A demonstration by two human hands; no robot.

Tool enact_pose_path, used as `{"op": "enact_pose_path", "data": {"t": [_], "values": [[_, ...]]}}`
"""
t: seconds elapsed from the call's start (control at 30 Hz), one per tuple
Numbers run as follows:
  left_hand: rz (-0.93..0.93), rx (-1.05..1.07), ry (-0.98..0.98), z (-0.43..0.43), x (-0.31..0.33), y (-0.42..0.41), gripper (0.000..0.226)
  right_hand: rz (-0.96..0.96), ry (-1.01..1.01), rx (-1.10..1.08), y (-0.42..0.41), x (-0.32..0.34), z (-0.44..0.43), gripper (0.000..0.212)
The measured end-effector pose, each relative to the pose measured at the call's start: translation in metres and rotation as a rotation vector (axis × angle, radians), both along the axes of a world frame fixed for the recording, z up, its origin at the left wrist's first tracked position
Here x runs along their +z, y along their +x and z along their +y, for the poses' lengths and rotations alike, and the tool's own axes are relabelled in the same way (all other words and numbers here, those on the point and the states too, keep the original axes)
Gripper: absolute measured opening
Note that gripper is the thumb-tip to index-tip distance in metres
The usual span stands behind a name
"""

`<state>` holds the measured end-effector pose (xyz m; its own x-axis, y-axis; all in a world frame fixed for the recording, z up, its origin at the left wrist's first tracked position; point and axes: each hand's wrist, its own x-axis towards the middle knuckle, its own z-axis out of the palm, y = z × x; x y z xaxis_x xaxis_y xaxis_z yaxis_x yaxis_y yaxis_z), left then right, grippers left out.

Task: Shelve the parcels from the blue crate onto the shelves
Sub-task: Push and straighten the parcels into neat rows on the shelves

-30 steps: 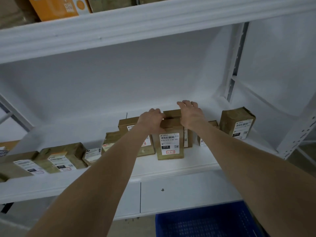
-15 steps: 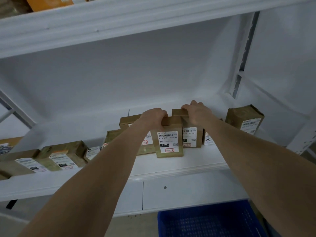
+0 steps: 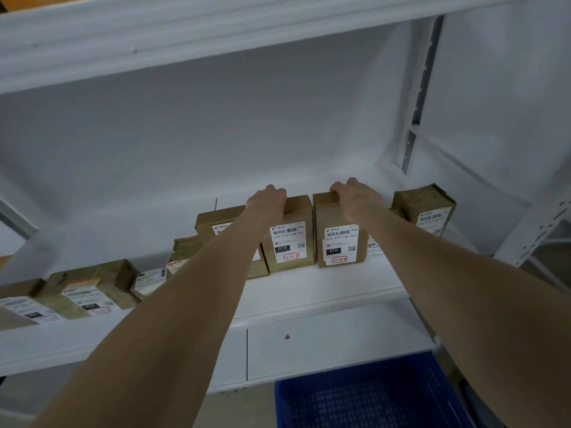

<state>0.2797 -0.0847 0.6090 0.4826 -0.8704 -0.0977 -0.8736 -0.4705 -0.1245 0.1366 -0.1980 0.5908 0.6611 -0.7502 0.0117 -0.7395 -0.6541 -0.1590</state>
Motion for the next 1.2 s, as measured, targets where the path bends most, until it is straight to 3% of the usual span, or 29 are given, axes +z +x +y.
{"op": "enact_pose_path", "data": {"t": [0.4,0.5,0.6,0.83,1.03,1.2], "values": [[0.053,0.007,-0.007,0.003,-0.006,0.009,0.053,0.038,-0.107,0.032,0.015,-0.019,0.011,0.074],[-0.006,-0.019,-0.029,0.004,-0.01,0.003,0.067,0.02,-0.151,0.045,0.015,-0.019,0.019,0.08],[-0.071,-0.103,-0.1,0.004,-0.016,-0.009,0.067,-0.031,-0.238,0.046,0.011,-0.022,0.031,0.071],[0.034,-0.07,-0.082,0.016,-0.027,-0.018,0.08,0.003,-0.132,0.104,0.013,-0.024,0.038,0.073],[-0.051,-0.027,-0.211,0.026,-0.031,-0.039,0.071,-0.006,-0.187,0.053,-0.006,-0.026,0.041,0.084],[-0.043,0.001,-0.227,0.032,-0.037,-0.056,0.075,0.009,-0.103,0.054,-0.023,-0.027,0.043,0.085]]}}
